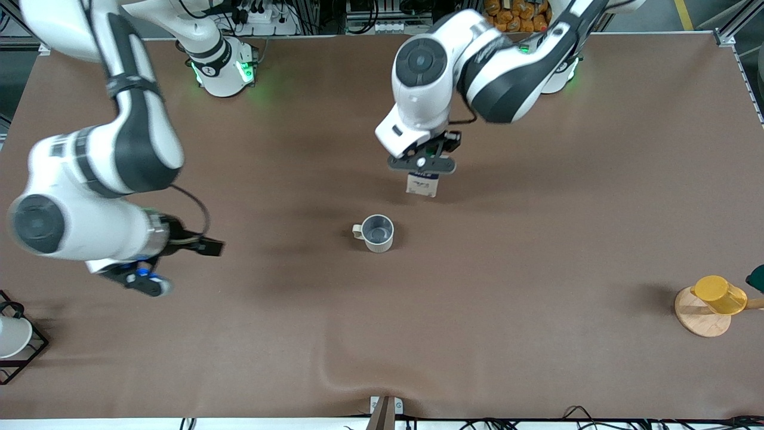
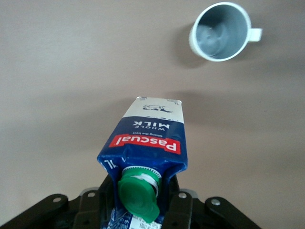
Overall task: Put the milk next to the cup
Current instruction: 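Release the mug and withdraw the right gripper while the left gripper brings the carton, then lower the carton beside the mug and open the left gripper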
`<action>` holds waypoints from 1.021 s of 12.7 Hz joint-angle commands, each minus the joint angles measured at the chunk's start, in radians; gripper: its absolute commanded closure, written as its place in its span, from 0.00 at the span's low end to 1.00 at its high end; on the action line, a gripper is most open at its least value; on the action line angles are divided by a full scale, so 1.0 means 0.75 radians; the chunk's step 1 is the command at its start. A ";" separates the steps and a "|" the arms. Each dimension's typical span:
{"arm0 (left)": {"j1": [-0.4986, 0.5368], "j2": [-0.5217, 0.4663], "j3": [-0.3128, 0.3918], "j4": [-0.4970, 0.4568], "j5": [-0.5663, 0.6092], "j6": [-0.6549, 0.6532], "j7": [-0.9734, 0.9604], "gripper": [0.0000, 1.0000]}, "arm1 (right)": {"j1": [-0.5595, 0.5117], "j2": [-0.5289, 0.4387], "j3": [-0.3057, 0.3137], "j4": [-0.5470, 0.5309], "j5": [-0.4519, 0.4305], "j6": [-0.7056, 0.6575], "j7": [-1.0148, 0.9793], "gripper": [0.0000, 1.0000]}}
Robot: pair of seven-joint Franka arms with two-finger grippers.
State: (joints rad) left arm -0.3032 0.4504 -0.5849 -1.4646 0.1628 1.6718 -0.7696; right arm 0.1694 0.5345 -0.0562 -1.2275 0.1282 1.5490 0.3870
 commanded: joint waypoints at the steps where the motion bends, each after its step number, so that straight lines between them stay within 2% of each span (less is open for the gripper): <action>1: -0.078 0.119 0.009 0.100 0.049 0.059 -0.088 0.55 | -0.160 -0.042 0.028 -0.026 -0.020 -0.010 -0.325 0.00; 4: -0.182 0.174 0.086 0.126 0.077 0.117 -0.123 0.55 | -0.273 -0.082 0.028 -0.030 -0.020 -0.012 -0.495 0.00; 6: -0.295 0.189 0.215 0.141 0.075 0.139 -0.136 0.55 | -0.275 -0.201 0.028 -0.132 -0.020 -0.014 -0.473 0.00; 7: -0.336 0.199 0.258 0.151 0.075 0.156 -0.136 0.55 | -0.269 -0.297 0.028 -0.236 -0.020 0.019 -0.416 0.00; 9: -0.352 0.228 0.271 0.165 0.075 0.164 -0.152 0.55 | -0.253 -0.495 0.034 -0.463 -0.020 0.129 -0.342 0.00; 13: -0.371 0.254 0.271 0.165 0.073 0.244 -0.248 0.56 | -0.222 -0.680 0.038 -0.647 -0.020 0.145 -0.234 0.00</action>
State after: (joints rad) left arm -0.5622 0.6153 -0.3902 -1.3760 0.1921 1.8437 -0.9074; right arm -0.0154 0.1224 -0.0304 -1.5818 0.1280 1.6068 0.1616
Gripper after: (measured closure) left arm 0.551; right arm 0.000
